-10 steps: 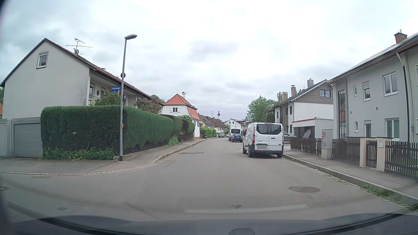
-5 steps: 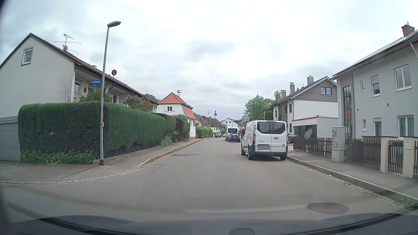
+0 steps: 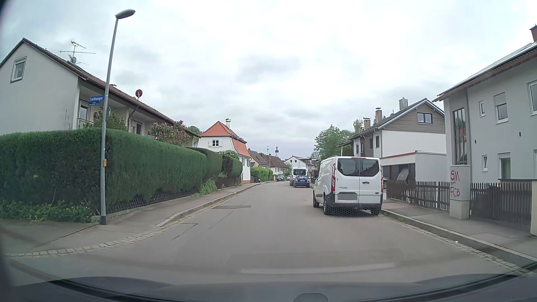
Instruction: Follow the waypoints while adhering to traffic rules and regulations
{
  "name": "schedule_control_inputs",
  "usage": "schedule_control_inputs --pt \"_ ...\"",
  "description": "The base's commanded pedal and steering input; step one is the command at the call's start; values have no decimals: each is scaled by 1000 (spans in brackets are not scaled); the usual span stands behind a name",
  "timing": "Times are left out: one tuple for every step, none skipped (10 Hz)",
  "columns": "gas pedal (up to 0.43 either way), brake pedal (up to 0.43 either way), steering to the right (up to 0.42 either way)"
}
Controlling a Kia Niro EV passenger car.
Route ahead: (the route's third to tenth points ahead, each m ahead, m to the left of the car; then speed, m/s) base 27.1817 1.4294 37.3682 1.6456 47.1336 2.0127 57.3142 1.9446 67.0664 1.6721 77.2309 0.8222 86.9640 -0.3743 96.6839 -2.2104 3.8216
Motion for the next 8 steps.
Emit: schedule_control_inputs --pt "87 0 -22" --pt "87 0 -27" --pt "87 0 -38" --pt "87 0 -46" --pt "87 0 -51" --pt "87 0 -52" --pt "87 0 -43" --pt "87 0 -34"
